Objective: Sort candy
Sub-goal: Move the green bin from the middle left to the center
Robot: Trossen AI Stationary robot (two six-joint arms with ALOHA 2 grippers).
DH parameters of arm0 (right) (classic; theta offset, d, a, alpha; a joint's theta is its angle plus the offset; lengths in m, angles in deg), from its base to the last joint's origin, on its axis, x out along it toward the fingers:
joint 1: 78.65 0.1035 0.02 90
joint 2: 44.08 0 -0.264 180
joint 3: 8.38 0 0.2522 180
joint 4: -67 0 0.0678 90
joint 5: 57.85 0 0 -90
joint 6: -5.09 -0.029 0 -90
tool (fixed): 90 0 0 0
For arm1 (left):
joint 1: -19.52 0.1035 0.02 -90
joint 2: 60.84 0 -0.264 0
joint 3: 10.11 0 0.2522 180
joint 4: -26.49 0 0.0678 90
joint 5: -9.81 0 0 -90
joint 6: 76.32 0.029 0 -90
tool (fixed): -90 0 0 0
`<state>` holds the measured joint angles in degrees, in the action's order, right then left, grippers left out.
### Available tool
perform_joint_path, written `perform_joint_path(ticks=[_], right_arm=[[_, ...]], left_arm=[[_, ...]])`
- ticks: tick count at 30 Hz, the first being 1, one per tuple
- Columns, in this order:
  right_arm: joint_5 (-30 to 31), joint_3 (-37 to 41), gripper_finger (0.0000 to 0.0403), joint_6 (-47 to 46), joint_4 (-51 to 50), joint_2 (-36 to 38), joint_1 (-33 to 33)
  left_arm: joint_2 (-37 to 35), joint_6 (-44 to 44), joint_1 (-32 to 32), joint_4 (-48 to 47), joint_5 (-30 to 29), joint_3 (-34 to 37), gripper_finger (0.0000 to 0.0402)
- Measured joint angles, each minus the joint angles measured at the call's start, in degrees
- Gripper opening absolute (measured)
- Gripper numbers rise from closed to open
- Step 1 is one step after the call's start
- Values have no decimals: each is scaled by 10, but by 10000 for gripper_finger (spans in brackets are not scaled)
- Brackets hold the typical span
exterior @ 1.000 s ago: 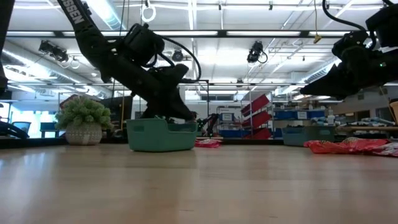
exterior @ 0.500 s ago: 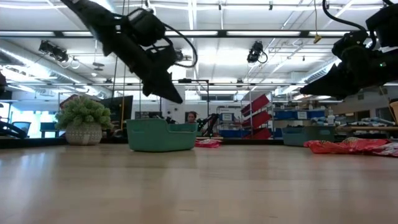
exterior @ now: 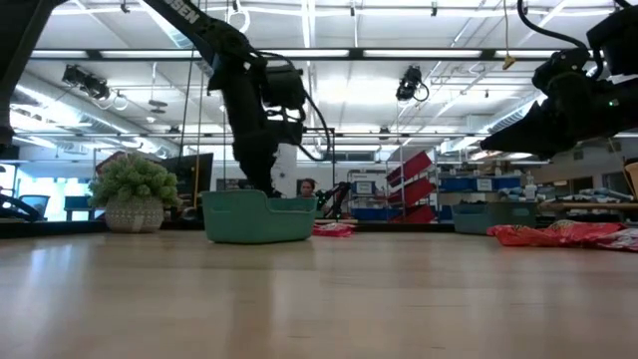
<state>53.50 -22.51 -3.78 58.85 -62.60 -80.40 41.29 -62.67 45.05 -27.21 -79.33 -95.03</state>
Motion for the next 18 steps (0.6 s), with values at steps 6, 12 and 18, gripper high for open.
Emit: perform_joint_path(ticks=[6, 12, 18], right_arm=[[0, 0, 3, 0, 2, 0, 0], [0, 0, 3, 0, 10, 0, 0], [0, 0, 3, 0, 55, 0, 0]], left_arm=[[-13, -51, -5, -31, 5, 10, 0], [-67, -93, -33, -42, 3, 53, 0], [-127, -87, -29, 88, -23, 59, 0]])
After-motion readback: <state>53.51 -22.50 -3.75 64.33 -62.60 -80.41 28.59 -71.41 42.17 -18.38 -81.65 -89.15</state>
